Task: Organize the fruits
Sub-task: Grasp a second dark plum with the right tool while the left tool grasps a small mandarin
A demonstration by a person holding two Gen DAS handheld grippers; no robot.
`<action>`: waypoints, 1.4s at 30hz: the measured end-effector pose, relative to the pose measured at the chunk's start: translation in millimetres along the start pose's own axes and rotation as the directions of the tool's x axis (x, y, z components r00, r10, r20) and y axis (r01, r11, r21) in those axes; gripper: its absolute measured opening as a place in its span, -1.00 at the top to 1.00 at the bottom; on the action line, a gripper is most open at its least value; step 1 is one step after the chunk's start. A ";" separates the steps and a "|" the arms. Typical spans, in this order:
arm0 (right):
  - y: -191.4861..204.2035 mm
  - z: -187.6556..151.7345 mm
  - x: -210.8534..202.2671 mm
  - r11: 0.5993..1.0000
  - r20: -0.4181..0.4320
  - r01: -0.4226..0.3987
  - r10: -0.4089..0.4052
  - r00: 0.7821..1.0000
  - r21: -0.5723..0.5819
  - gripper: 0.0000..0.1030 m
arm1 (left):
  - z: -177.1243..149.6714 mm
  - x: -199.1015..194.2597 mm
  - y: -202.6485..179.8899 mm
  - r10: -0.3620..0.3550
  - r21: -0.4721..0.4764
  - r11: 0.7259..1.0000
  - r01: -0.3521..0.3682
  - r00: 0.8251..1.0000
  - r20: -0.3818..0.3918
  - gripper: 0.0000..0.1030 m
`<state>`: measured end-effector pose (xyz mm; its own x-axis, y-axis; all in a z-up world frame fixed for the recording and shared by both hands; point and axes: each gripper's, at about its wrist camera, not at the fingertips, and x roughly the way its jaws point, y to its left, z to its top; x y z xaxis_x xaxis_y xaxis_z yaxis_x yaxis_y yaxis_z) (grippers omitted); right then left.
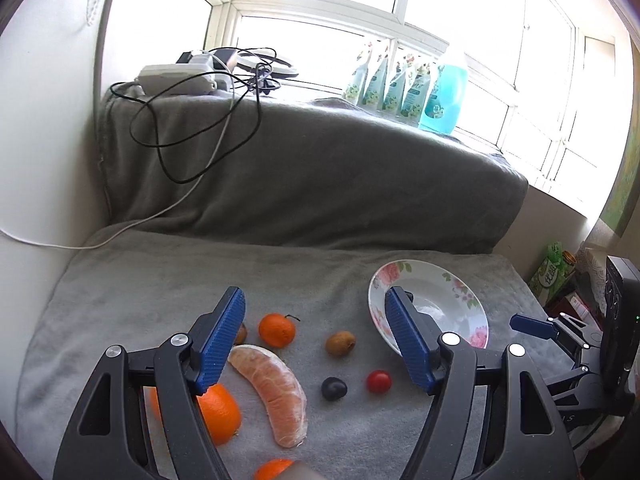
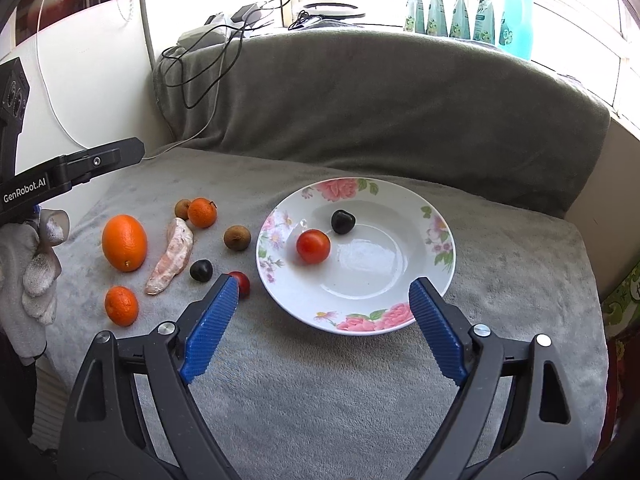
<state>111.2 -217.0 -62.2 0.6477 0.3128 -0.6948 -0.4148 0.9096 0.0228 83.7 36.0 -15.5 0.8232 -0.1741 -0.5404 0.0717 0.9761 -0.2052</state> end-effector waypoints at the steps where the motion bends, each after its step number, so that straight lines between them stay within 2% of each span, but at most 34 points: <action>1: 3.0 0.8 0.3 1.000 0.001 -0.004 0.004 1.000 -0.007 -0.74 | -1.0 -4.7 5.1 0.010 -0.005 1.000 -0.010 1.000 0.007 -0.40; 7: 18.8 5.3 4.6 0.998 -0.002 -0.042 0.042 0.999 -0.039 -0.74 | -13.6 -30.7 30.3 0.069 -0.016 0.997 -0.069 0.997 0.019 -0.40; 12: 33.0 8.2 12.2 0.995 -0.012 -0.071 0.071 0.997 -0.067 -0.74 | -31.0 -42.7 40.0 0.105 -0.010 0.994 -0.105 0.994 0.000 -0.40; 18: 51.8 7.9 22.8 0.987 -0.039 -0.114 0.111 0.993 -0.116 -0.74 | -56.0 -48.2 46.4 0.118 -0.019 0.993 -0.119 0.992 -0.046 -0.40; 24: 68.8 9.3 34.4 0.974 -0.066 -0.156 0.147 0.987 -0.161 -0.71 | -77.9 -50.2 47.6 0.091 -0.051 0.994 -0.096 0.992 -0.092 -0.40; 31: 85.5 8.8 56.1 0.962 -0.123 -0.199 0.178 0.976 -0.187 -0.48 | -96.6 -48.2 40.4 0.041 -0.064 0.997 -0.050 0.990 -0.135 -0.40; 33: 89.6 8.4 62.3 0.958 -0.142 -0.210 0.185 0.973 -0.194 -0.32 | -100.0 -46.2 38.7 0.027 -0.066 0.997 -0.038 0.989 -0.147 -0.40; 37: 96.5 7.2 72.7 0.951 -0.171 -0.231 0.198 0.965 -0.206 -0.20 | -104.6 -42.1 35.3 0.012 -0.067 0.997 -0.023 0.987 -0.163 -0.31; 39: 100.5 6.8 78.3 0.948 -0.187 -0.239 0.201 0.962 -0.212 -0.02 | -106.5 -39.3 34.8 0.000 -0.071 0.997 -0.012 0.985 -0.171 -0.30; 42: 104.1 6.2 85.5 0.944 -0.204 -0.241 0.197 0.959 -0.224 0.04 | -109.3 -33.2 32.0 -0.013 -0.071 0.997 0.000 0.982 -0.188 -0.30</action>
<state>127.4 -93.8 -114.8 0.4090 0.4231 -0.8085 -0.6912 0.7221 0.0282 -2.9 58.8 -93.3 0.7017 -0.2086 -0.6813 0.0317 0.9644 -0.2627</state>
